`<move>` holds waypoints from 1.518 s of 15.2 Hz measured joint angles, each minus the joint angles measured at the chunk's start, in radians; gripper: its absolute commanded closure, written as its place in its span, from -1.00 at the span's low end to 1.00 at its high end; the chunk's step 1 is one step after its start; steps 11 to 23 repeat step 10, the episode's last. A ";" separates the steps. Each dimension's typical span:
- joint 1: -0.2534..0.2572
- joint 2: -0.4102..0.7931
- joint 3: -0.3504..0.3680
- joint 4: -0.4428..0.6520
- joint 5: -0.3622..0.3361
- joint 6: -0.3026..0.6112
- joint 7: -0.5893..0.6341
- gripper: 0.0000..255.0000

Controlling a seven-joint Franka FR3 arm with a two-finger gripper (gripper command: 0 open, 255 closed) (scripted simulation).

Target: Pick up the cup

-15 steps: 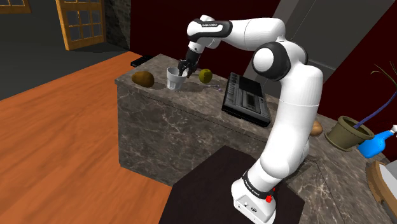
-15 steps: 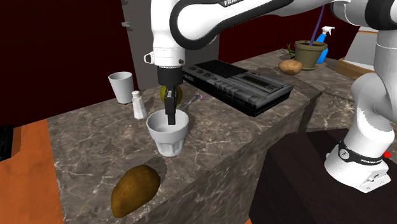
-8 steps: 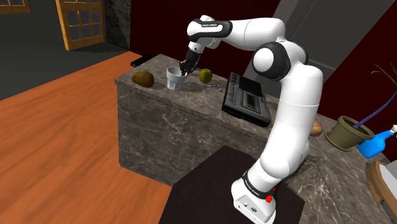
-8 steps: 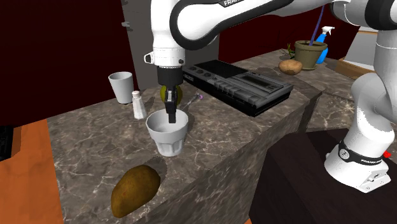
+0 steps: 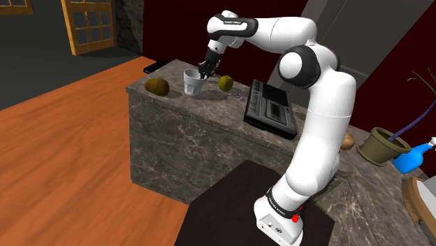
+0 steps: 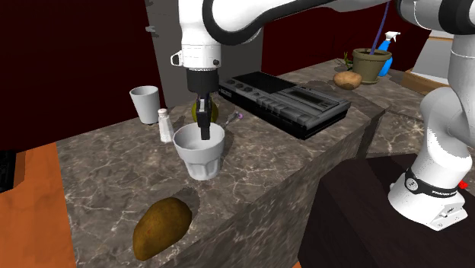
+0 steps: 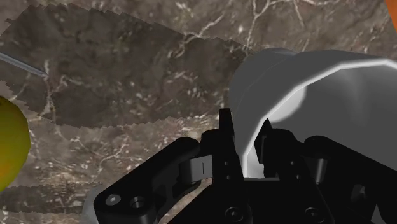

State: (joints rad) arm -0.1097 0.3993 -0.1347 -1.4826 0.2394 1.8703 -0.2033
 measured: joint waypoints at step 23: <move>-0.007 -0.003 -0.002 0.123 -0.007 -0.124 0.021 1.00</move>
